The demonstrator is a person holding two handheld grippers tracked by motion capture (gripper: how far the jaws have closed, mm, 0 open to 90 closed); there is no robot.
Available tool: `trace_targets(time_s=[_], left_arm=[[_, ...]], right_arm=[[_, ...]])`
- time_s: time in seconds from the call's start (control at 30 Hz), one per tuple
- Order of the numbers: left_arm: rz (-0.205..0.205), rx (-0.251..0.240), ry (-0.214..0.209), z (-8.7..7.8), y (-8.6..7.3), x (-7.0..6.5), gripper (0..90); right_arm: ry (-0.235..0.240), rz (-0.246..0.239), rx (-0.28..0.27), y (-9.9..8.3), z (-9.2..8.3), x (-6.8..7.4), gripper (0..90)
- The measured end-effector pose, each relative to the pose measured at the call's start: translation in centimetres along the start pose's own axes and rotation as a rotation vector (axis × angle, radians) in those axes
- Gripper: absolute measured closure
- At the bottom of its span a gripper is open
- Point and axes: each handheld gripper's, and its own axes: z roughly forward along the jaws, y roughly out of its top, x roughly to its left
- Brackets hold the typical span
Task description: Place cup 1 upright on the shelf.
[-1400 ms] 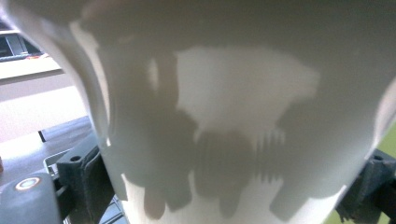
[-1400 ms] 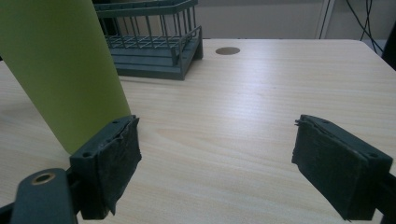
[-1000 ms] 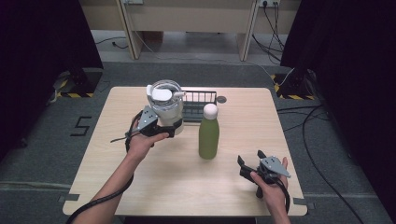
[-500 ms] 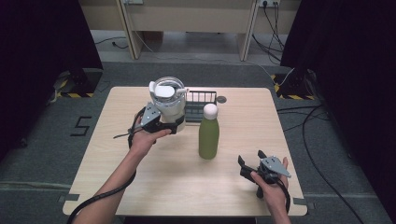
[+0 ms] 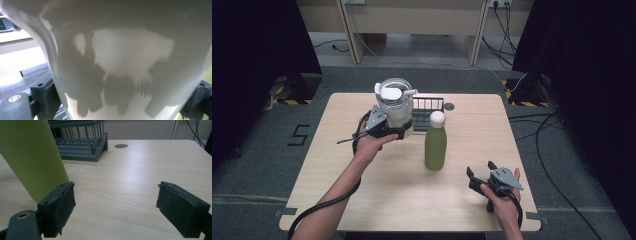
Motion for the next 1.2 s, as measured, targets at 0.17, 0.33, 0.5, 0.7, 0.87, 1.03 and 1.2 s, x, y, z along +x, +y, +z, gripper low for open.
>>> trace_targets(time_s=[0.17,0.33,0.5,0.7,0.87,1.03,1.2], left_arm=[[0.006,-0.003,0.002,0.3,0.2,0.2,10.4],[0.030,-0.015,-0.010,0.5,0.4,0.6,10.4],[0.063,-0.027,-0.018,0.8,0.6,1.2,10.4],[0.040,-0.010,0.001,1.0,0.4,1.3,10.4],[-0.036,0.018,0.052,0.9,0.4,1.1,10.4],[-0.037,0.020,0.050,1.1,0.6,1.2,10.4],[-0.036,0.018,0.049,1.5,0.8,1.4,10.4]], right_arm=[[-0.002,-0.002,-0.005,0.1,-0.1,-0.1,14.8],[-0.002,0.001,-0.002,0.0,-0.1,-0.1,14.8],[-0.002,0.002,-0.002,0.0,-0.1,-0.1,14.8],[-0.002,0.000,-0.001,0.0,-0.1,-0.1,14.8],[-0.003,-0.002,-0.002,0.0,0.0,-0.2,14.8],[-0.004,0.001,0.000,0.0,0.1,-0.1,14.8],[-0.003,0.004,-0.002,0.0,0.1,-0.2,14.8]])
